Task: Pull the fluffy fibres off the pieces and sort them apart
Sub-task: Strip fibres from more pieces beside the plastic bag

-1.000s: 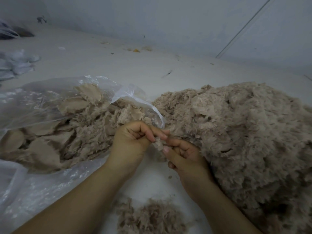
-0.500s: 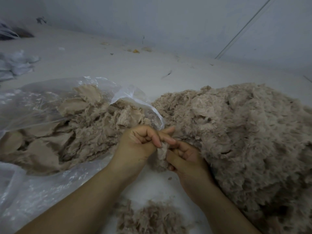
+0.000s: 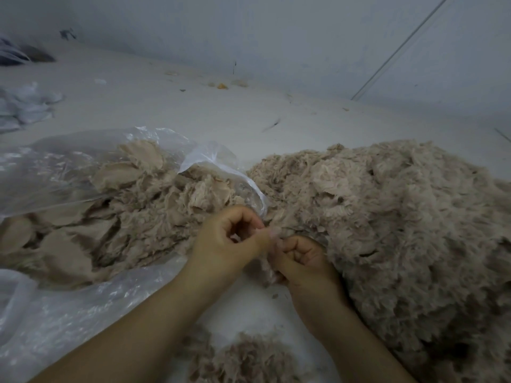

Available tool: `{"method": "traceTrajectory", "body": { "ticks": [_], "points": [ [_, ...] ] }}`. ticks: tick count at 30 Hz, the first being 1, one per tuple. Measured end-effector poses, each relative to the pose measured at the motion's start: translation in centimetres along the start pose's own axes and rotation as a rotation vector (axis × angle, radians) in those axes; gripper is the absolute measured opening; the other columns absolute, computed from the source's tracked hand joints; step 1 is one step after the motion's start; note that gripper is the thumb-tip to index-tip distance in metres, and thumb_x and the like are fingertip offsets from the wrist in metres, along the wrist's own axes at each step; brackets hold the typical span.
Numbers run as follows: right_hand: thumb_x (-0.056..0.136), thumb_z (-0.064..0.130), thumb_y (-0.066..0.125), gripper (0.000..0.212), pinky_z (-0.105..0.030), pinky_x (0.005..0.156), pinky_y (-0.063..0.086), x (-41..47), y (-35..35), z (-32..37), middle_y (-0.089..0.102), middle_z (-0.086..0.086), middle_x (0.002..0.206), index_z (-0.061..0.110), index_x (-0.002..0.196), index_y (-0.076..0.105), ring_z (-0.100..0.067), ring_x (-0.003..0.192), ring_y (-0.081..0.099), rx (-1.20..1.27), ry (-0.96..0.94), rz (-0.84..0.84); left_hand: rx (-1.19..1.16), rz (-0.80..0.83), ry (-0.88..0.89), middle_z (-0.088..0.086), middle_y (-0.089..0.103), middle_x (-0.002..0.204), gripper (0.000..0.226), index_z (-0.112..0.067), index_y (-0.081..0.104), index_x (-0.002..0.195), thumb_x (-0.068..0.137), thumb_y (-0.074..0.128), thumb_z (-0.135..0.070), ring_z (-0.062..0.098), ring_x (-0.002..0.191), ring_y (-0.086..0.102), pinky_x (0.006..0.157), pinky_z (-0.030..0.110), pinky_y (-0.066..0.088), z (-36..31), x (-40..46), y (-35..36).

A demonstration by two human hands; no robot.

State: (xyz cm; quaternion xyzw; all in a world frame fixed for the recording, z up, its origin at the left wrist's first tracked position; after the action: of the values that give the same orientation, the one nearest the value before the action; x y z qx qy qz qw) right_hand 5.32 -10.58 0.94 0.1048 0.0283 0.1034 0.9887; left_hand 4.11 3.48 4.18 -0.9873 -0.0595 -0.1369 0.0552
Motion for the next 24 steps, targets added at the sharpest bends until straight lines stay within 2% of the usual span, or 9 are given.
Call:
{"method": "traceTrajectory", "body": {
  "ticks": [2,3,6,10,13,15,17,21,24],
  "points": [
    [0.073,0.026,0.073,0.015,-0.033,0.057,0.04,0.0,0.0,0.1,0.056,-0.02,0.065,0.014,0.067,0.067,-0.025,0.061,0.046,-0.006,-0.009,-0.002,0.091,-0.011,-0.036,0.016,0.059,0.068,0.042,-0.007,0.062,0.075,0.066,0.087,-0.04,0.015,0.059,0.051,0.051,0.034,0.043,0.1,-0.2,0.6],
    [0.077,0.021,0.072,0.014,-0.032,0.057,0.041,0.1,-0.1,0.0,0.058,-0.017,0.063,0.017,0.064,0.067,-0.024,0.059,0.049,-0.006,-0.013,0.007,0.075,-0.031,-0.06,0.017,0.059,0.066,0.036,-0.005,0.062,0.074,0.069,0.085,-0.033,0.016,0.057,0.051,0.049,0.035,0.042,0.2,-0.2,0.7],
    [0.085,0.007,0.066,0.027,-0.024,0.05,0.045,0.2,-0.2,-0.1,0.059,-0.008,0.054,0.017,0.061,0.063,-0.014,0.048,0.053,0.018,-0.018,0.013,-0.021,-0.101,-0.149,0.011,0.057,0.057,0.017,-0.008,0.062,0.071,0.083,0.074,-0.007,0.014,0.048,0.049,0.046,0.025,0.04,0.8,0.1,0.5],
    [0.088,0.007,0.066,0.032,-0.027,0.055,0.043,0.2,-0.4,-0.2,0.054,-0.006,0.056,0.022,0.06,0.065,-0.013,0.052,0.049,-0.006,-0.015,-0.009,-0.1,-0.192,-0.179,0.009,0.059,0.057,0.016,-0.008,0.063,0.077,0.09,0.063,0.001,0.013,0.049,0.051,0.047,0.023,0.042,1.0,0.1,0.2],
    [0.086,0.013,0.069,0.028,-0.031,0.057,0.042,0.2,-0.3,-0.2,0.054,-0.008,0.058,0.023,0.059,0.065,-0.014,0.053,0.048,0.027,-0.006,-0.025,-0.138,-0.171,-0.198,0.006,0.058,0.058,0.015,-0.004,0.062,0.081,0.091,0.065,-0.016,0.014,0.049,0.051,0.046,0.025,0.043,0.9,0.2,0.5],
    [0.078,0.025,0.072,0.019,-0.032,0.056,0.043,0.2,-0.2,0.0,0.055,-0.01,0.059,0.022,0.06,0.065,-0.016,0.053,0.05,0.042,0.003,-0.018,-0.158,-0.073,-0.258,0.016,0.057,0.059,0.038,0.002,0.061,0.085,0.078,0.074,-0.033,0.021,0.044,0.052,0.042,0.026,0.043,1.0,-0.1,0.9],
    [0.073,0.031,0.07,0.017,-0.031,0.053,0.044,0.1,-0.1,0.1,0.059,-0.013,0.059,0.021,0.06,0.064,-0.02,0.052,0.053,0.045,0.016,-0.011,-0.194,0.002,-0.305,0.025,0.059,0.062,0.049,0.009,0.06,0.087,0.067,0.077,-0.033,0.024,0.042,0.054,0.039,0.025,0.043,1.0,-0.4,1.2],
    [0.078,0.028,0.069,0.016,-0.032,0.056,0.039,0.1,-0.3,-0.3,0.058,-0.021,0.069,0.02,0.065,0.064,-0.025,0.061,0.049,0.076,0.043,-0.059,-0.284,-0.039,-0.318,0.045,0.052,0.077,0.019,0.005,0.06,0.084,0.076,0.074,-0.006,0.032,0.064,0.055,0.053,0.031,0.049,1.1,-0.1,0.9],
    [0.082,0.025,0.073,0.014,-0.04,0.065,0.04,0.2,-0.3,-0.2,0.055,-0.022,0.077,0.016,0.072,0.069,-0.029,0.072,0.046,0.101,0.039,-0.061,-0.282,-0.047,-0.319,0.029,0.055,0.074,0.007,0.002,0.061,0.083,0.082,0.068,0.002,0.029,0.065,0.053,0.053,0.03,0.048,1.4,0.1,0.4]
  ]
}}
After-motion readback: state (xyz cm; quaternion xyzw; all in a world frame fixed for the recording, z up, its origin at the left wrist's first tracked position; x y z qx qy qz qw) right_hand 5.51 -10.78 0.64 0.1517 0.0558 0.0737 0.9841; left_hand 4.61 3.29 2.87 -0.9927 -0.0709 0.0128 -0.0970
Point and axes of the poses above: each hand's wrist, its own x-axis towards the middle knuckle, its own y-axis out of the palm, z = x × y, the point moved 3 cm from there along x, towards the middle knuckle
